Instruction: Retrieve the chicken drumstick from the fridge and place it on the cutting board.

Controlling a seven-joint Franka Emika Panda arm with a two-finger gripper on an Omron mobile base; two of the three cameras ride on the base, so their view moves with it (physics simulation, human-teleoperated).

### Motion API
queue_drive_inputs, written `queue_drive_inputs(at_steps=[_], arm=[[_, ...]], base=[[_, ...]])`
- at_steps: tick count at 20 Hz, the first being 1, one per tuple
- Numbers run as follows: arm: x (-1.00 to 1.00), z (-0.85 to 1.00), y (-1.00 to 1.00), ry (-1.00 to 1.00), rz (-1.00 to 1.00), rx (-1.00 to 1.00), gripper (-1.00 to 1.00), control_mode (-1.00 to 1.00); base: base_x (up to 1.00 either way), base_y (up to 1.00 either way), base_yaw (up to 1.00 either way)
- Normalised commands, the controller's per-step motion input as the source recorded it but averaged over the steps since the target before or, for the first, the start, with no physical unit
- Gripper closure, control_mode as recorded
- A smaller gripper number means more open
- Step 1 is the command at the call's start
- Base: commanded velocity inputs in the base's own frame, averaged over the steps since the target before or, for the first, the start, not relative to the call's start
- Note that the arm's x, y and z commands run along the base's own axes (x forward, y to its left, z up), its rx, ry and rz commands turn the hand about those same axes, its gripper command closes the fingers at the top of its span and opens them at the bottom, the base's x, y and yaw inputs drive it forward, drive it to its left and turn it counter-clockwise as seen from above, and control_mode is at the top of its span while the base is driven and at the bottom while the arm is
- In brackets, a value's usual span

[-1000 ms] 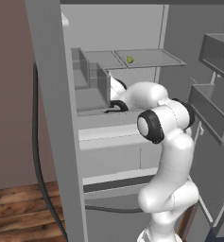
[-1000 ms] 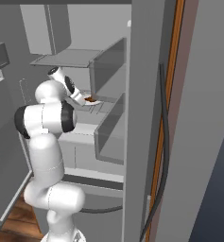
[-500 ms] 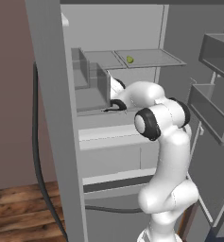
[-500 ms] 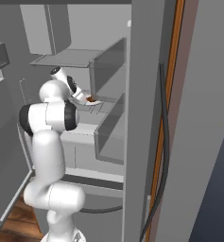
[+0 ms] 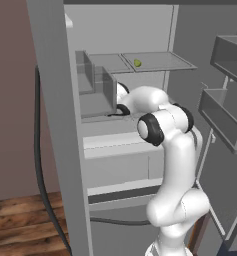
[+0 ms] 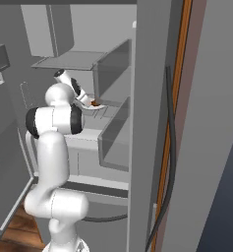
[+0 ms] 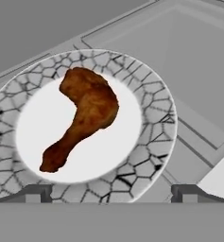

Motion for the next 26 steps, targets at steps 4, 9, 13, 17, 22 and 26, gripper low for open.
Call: queue_drive_inputs(at_steps=[4, 9, 13, 17, 22, 26], arm=[[0.25, -0.16, 0.04, 0.0, 0.0, 0.0, -1.0, -1.0], [0.28, -0.16, 0.0, 0.0, 0.0, 0.0, -1.0, -1.0], [0.33, -0.04, 0.0, 0.0, 0.0, 0.0, -1.0, -1.0], [0.21, 0.0, 0.0, 0.0, 0.0, 0.0, -1.0, -1.0], [0.4, 0.0, 0.01, 0.03, 0.0, 0.0, -1.0, -1.0], [0.46, 0.0, 0.09, 0.08, 0.0, 0.0, -1.0, -1.0]], base=[[0.0, 0.0, 0.0], [0.0, 0.0, 0.0], [0.0, 0.0, 0.0], [0.0, 0.0, 0.0], [0.0, 0.0, 0.0], [0.0, 0.0, 0.0]])
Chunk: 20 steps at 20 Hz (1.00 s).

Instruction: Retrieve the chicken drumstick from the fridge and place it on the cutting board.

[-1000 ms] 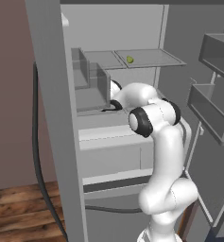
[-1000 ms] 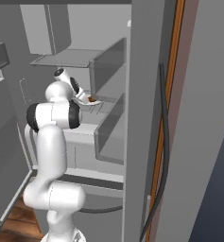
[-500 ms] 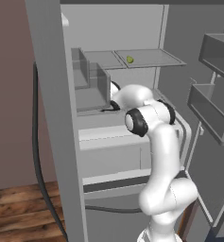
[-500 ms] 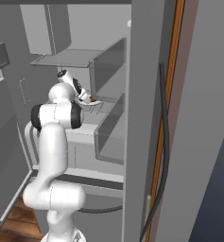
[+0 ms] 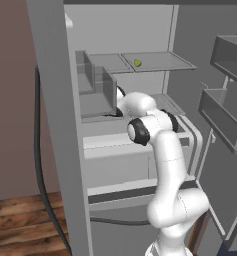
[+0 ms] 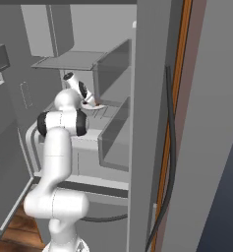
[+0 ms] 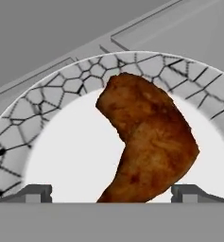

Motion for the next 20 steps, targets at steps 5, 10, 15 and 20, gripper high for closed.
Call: queue_drive_inputs(at_steps=[5, 10, 15, 20], arm=[[0.32, 0.0, 0.18, 0.1, -0.01, 0.0, -1.0, -1.0], [0.12, 0.0, 0.17, 0.11, -0.02, 0.0, -1.0, -1.0], [0.0, -0.04, 0.01, 0.05, -0.03, 0.0, -1.0, -1.0], [0.0, -0.14, 0.0, 0.07, -0.04, 0.0, 1.0, -1.0]], base=[[0.0, 0.0, 0.0], [0.0, 0.0, 0.0], [0.0, 0.0, 0.0], [0.0, 0.0, 0.0]])
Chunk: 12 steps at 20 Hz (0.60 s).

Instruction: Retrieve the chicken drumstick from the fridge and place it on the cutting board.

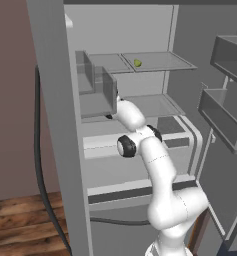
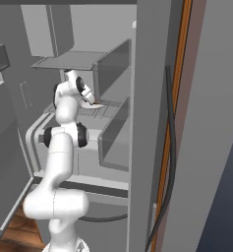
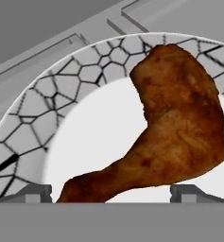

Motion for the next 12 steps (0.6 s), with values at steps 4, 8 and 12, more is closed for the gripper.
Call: queue_drive_inputs(at_steps=[4, 8, 12], arm=[[0.0, -0.15, 0.0, 0.0, -0.02, 0.0, 1.0, -1.0], [0.0, -0.14, 0.0, 0.0, -0.01, 0.0, 1.0, -1.0], [0.0, -0.12, 0.0, 0.0, -0.01, 0.01, 1.0, -1.0]], base=[[0.0, 0.0, 0.0], [0.0, 0.0, 0.0], [0.0, 0.0, 0.0]])
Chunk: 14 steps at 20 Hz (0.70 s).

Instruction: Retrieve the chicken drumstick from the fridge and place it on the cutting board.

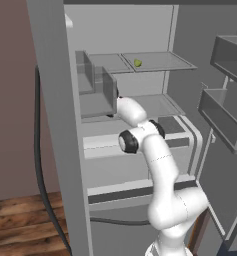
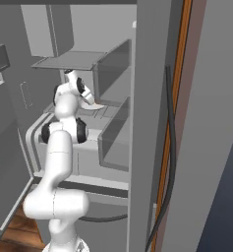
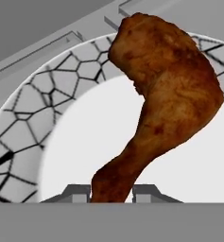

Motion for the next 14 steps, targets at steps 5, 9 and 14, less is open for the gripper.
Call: queue_drive_inputs(at_steps=[5, 9, 14], arm=[[-0.04, -0.02, 0.0, 0.0, 0.0, 0.0, 1.0, -1.0], [-0.3, 0.0, 0.0, 0.0, 0.0, 0.0, 1.0, -1.0], [-0.44, 0.0, 0.0, 0.0, 0.02, 0.0, 1.0, -1.0]], base=[[0.0, 0.0, 0.0], [0.0, 0.0, 0.0], [0.0, 0.0, 0.0]])
